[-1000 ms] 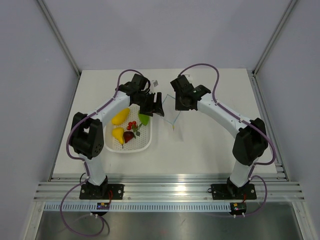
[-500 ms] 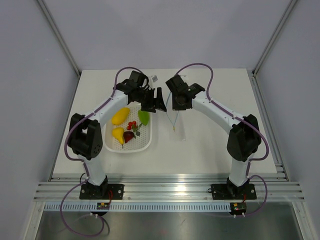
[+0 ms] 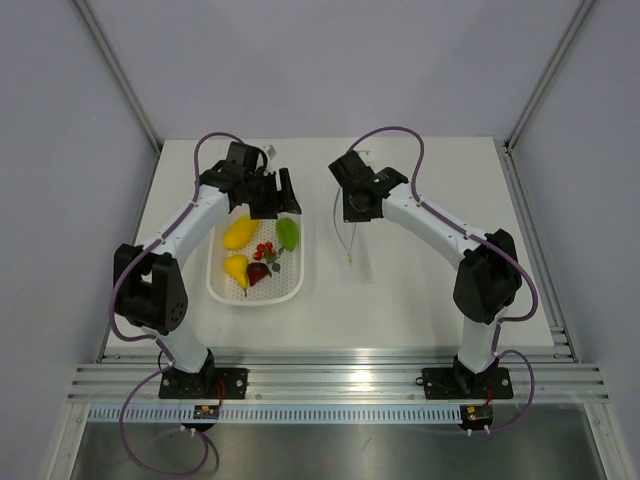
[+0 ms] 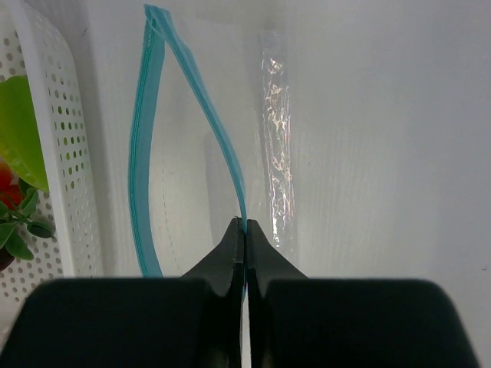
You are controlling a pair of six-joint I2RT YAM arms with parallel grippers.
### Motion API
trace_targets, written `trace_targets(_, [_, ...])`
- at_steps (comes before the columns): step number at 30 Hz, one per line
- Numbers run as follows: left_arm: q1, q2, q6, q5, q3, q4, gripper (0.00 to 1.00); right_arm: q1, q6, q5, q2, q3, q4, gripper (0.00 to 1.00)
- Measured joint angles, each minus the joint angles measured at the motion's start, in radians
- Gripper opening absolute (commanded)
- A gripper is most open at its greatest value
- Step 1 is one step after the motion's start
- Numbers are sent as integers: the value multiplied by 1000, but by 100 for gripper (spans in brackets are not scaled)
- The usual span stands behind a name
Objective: Place the food in the zip-top bag and seal the zipper
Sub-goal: Pick up the fake fruit from the bin.
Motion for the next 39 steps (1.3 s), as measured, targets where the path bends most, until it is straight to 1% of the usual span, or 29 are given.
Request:
trace_targets(3, [3,-6,-26,-93,-49,-2,74,5,0,0,0,0,0,0])
trace_targets(5, [5,5,-42,-134,-61,-18,75,7,0,0,0,0,0,0])
trace_targets(7, [6,23,-56,-154,-61,-19,74,8,0,0,0,0,0,0])
trace_targets(13, [14,119,-105,-184,-57,-6,69,12,0,0,0,0,0,0])
trace_targets(16, [23,163,-125,-189,-51,2,64,15,0,-1,0,0,0,0])
trace_targets(17, [27,176,-134,-192,-51,9,61,16,0,-1,0,0,0,0])
trace_targets(19, [34,195,-147,-193,-51,13,57,17,0,-1,0,0,0,0])
trace_targets(24, [43,233,-163,-192,-30,26,54,17,0,-1,0,0,0,0])
trace_targets(27, [43,242,-172,-187,-30,39,49,17,0,-1,0,0,0,0])
trace_targets(28, [43,244,-175,-184,-30,43,45,17,0,-1,0,0,0,0])
trace_targets(30, [43,246,-182,-179,-30,52,42,17,0,-1,0,0,0,0])
trace_targets(34, [43,246,-185,-170,-30,61,29,17,0,-1,0,0,0,0])
trace_targets(37, [43,241,-183,-170,-30,61,24,17,0,0,0,0,0,0])
trace_targets(38, [43,235,-182,-172,-30,58,20,17,0,0,0,0,0,0])
trace_targets(39, [43,228,-181,-175,-30,53,19,17,0,0,0,0,0,0])
